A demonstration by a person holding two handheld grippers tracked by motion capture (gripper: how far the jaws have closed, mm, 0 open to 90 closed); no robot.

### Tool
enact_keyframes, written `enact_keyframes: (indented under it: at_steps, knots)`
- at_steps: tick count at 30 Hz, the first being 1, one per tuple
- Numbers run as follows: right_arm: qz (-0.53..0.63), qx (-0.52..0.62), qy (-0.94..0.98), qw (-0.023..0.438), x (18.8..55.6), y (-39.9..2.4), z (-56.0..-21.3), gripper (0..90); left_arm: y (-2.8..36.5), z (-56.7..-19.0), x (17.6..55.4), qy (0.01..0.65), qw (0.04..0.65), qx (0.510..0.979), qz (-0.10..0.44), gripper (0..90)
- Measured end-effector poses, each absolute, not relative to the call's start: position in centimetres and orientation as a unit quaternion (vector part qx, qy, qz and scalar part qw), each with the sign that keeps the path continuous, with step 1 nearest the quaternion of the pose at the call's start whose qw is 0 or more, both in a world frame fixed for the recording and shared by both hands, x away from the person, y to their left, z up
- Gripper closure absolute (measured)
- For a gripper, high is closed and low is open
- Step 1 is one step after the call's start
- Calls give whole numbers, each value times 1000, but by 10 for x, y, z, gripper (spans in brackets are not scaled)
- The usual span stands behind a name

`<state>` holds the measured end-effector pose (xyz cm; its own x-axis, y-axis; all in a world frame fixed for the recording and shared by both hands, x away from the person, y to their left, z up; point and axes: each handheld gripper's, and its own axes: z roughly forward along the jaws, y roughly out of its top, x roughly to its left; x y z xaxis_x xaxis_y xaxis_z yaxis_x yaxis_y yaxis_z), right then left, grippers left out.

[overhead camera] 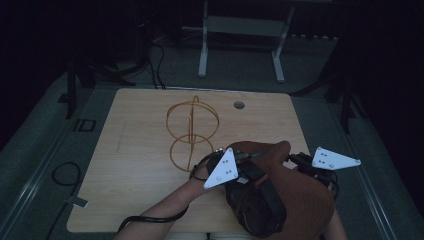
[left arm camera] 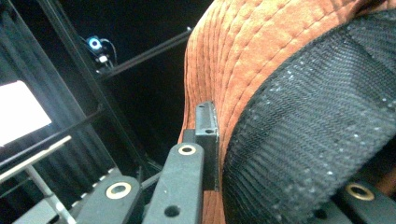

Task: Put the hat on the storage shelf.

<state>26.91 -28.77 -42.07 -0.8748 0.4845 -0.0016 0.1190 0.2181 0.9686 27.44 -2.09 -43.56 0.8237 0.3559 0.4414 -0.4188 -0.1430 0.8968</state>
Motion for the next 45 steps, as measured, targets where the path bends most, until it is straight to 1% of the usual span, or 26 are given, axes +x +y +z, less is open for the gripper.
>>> enact_keyframes:
  at_steps: [6,7,8,12,14,15,20,21,22,24,25,29,30,32,35,37,39,41,43,45]
  knots:
    - [602,188,763,141,272,-281,-419,497,-23,-437,277,-7,655,698,289,864]
    - [603,187,763,138,273,-280,-419,517,-24,-438,279,0,646,708,287,864]
    - [600,189,766,132,275,-279,-421,562,-25,-439,279,1,643,709,289,863]
    - [604,189,765,118,279,-278,-424,624,-27,-440,280,20,641,711,287,863]
    - [605,187,766,114,281,-276,-424,696,-27,-441,282,27,639,714,284,864]
    - [603,184,768,114,281,-276,-424,714,-26,-441,283,29,639,715,282,863]
    - [594,184,774,118,282,-274,-426,748,-25,-442,285,36,635,722,272,862]
    - [591,186,775,124,281,-274,-426,867,-24,-442,286,36,633,722,277,860]
    - [591,193,772,133,281,-276,-426,897,-24,-442,286,32,631,724,277,841]
    - [591,191,773,128,280,-277,-427,899,-24,-442,286,30,627,727,279,833]
    - [588,192,775,131,280,-277,-427,900,-24,-442,286,34,625,728,280,812]
    - [593,198,772,120,281,-281,-426,900,-24,-440,288,46,614,738,275,643]
    - [597,201,768,117,281,-284,-426,900,-23,-439,288,48,615,742,264,605]
    - [603,204,762,119,281,-288,-424,900,-23,-438,288,53,617,740,262,584]
    - [611,208,754,122,280,-290,-420,900,-22,-435,287,56,621,735,267,582]
    - [614,208,751,125,280,-291,-418,900,-21,-433,285,58,616,735,277,519]
    - [620,210,745,123,280,-293,-415,900,-18,-431,285,62,615,735,278,511]
    - [630,209,739,117,280,-296,-413,900,-16,-430,284,73,613,735,281,464]
    - [634,210,734,122,280,-297,-410,900,-12,-428,285,79,612,735,282,449]
    - [638,211,730,122,280,-300,-406,900,-8,-427,285,89,606,736,288,407]
